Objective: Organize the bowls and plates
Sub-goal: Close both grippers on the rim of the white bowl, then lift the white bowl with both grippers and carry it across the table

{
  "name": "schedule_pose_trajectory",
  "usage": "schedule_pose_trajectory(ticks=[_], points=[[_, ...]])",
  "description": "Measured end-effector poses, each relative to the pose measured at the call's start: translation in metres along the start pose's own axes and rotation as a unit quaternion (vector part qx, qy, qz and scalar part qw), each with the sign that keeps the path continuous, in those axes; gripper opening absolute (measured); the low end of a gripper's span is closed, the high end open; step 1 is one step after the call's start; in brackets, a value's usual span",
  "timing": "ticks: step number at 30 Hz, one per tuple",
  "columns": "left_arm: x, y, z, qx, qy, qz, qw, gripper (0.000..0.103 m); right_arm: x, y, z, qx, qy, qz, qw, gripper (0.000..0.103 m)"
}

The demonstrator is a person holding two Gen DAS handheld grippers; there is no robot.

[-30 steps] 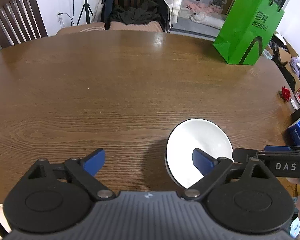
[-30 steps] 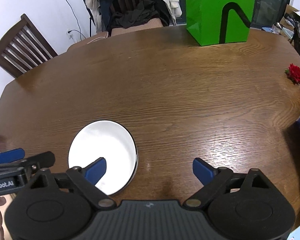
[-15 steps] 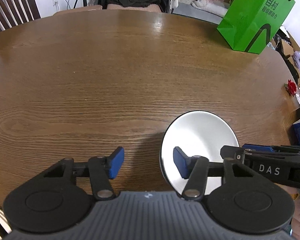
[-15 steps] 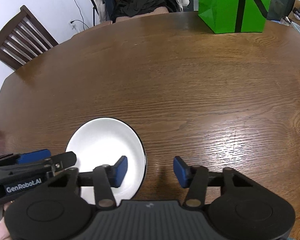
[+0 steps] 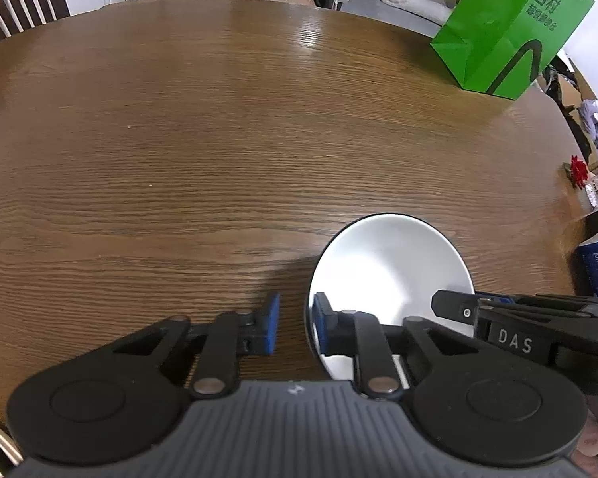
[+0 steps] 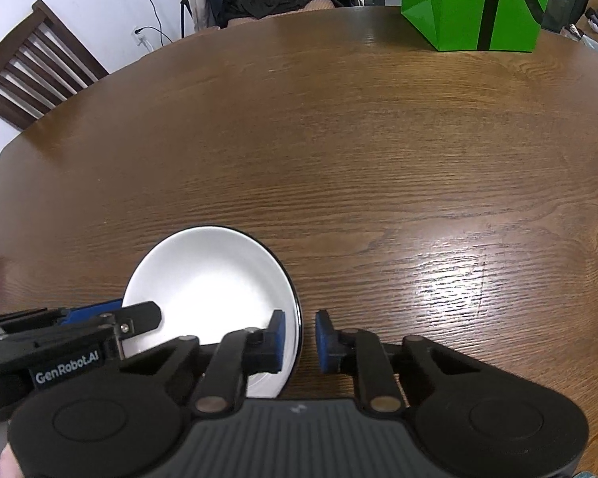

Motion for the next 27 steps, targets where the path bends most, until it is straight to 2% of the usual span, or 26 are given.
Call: schedule_pose_trajectory(ticks=[2,5,27], points=[[0.000,-0.001,0.000,0.000,0.001,-0.008,1.0000,0.009,0.000,0.001,0.001,0.000,0.000,-0.001,1.000,0.010],[0.000,-0.003,-0.001,0.002,0.001,-0.010,0.9999,0.006,0.000,0.004,0.001,-0.002,0.000,-0.001,1.000,0.006],[0.001,-0.010,0.000,0.002,-0.005,0.002,1.0000,0.006,-0.003,0.008,-0.001,0.008,-0.002,-0.010,1.000,0.005]])
Point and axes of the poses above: each gripper's, at about its wrist camera, not at the fingertips, and x roughly the way its jaws point, y to its left, z to its top, the point moved 6 cm from there along x, roughly the way its jaws point, and after that the axes turned 1 degree about -z, right-handed, at the moved point
